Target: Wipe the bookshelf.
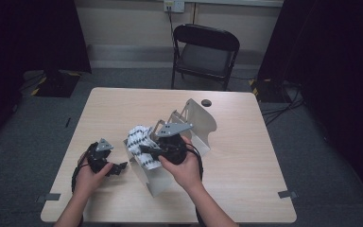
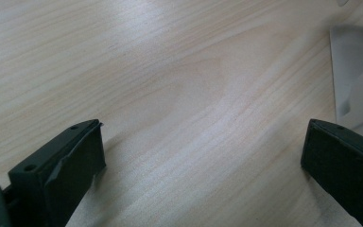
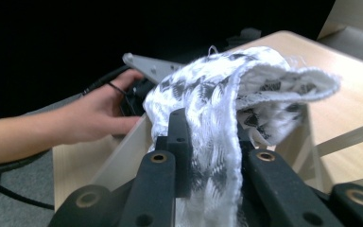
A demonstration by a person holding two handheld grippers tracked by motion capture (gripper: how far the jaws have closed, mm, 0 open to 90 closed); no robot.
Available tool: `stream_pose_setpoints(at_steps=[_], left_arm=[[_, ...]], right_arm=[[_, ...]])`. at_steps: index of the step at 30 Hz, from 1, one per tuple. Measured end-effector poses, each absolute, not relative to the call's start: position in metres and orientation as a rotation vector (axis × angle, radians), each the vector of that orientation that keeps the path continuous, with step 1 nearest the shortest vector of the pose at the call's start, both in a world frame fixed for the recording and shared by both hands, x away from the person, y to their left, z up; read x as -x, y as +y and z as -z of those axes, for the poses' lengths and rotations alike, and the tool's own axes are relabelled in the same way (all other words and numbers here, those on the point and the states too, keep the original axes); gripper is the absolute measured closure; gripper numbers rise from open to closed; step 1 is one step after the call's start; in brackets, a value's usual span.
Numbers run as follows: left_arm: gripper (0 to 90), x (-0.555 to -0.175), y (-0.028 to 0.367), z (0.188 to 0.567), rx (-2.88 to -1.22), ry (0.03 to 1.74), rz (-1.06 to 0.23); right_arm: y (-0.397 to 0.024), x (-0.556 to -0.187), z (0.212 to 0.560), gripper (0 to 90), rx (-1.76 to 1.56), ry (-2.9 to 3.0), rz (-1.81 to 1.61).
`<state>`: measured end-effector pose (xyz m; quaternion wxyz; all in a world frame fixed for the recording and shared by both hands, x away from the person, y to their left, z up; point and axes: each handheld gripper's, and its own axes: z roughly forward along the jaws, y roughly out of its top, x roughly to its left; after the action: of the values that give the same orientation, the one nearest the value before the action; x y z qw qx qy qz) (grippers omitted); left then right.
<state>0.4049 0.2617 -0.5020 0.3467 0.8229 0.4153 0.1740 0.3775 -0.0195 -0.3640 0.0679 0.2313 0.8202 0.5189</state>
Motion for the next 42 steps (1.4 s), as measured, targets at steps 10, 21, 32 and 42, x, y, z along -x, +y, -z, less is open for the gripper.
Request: stream_pose_setpoints(at_steps=[10, 21, 32, 42], left_arm=[[0.0, -0.405, 0.262, 0.502, -2.132, 1.079, -0.449], [0.0, -0.405, 0.262, 0.502, -2.135, 1.077, -0.451], [0.0, -0.405, 0.262, 0.502, -2.135, 1.077, -0.450], [0.0, -0.405, 0.262, 0.502, -2.135, 1.077, -0.450]], right_arm=[[-0.021, -0.381, 0.407, 78.8, -0.763, 2.558, -1.484], [-0.019, -0.377, 0.448, 78.7, -0.813, 2.629, -1.420], [-0.019, -0.376, 0.475, 78.5, -0.868, 2.677, -1.368], [-0.020, -0.373, 0.487, 78.1, -0.885, 2.704, -1.310]])
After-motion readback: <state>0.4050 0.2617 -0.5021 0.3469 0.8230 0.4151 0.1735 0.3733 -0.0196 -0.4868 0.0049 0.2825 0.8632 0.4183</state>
